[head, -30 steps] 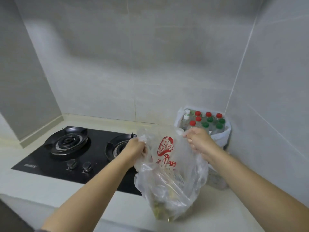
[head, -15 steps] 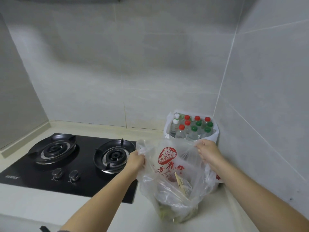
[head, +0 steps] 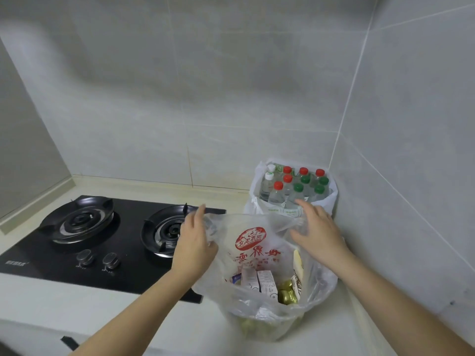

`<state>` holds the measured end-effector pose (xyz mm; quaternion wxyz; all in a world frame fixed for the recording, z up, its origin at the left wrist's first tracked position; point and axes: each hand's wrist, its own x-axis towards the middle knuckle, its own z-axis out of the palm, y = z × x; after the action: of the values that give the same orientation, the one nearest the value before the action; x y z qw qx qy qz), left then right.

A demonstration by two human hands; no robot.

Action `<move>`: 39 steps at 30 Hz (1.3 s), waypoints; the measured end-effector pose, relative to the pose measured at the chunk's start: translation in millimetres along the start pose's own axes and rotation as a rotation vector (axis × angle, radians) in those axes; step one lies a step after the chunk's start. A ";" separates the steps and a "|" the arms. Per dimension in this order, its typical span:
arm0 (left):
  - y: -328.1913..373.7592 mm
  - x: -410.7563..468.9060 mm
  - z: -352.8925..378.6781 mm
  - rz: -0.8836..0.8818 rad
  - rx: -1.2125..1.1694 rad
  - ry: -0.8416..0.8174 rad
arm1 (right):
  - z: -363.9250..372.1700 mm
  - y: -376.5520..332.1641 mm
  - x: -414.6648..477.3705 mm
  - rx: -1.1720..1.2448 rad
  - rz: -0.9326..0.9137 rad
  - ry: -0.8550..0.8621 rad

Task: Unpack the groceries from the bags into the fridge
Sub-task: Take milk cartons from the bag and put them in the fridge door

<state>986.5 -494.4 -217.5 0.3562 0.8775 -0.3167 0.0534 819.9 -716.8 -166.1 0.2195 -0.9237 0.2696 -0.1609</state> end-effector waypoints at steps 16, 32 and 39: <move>-63.9 -8.5 83.9 0.426 0.795 -0.708 | 100.4 99.0 -45.9 -0.568 -0.052 -0.421; -76.9 -18.9 113.9 0.269 0.678 -0.832 | 129.5 113.8 -28.9 -0.542 0.098 -0.661; -40.6 -31.0 99.6 0.503 0.318 -0.626 | 124.9 71.5 -36.5 -0.362 -0.247 -0.405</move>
<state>972.9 -521.9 -325.1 0.0792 0.7909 -0.6012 -0.0821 811.9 -710.4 -314.2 0.0795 -0.9869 0.1301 0.0519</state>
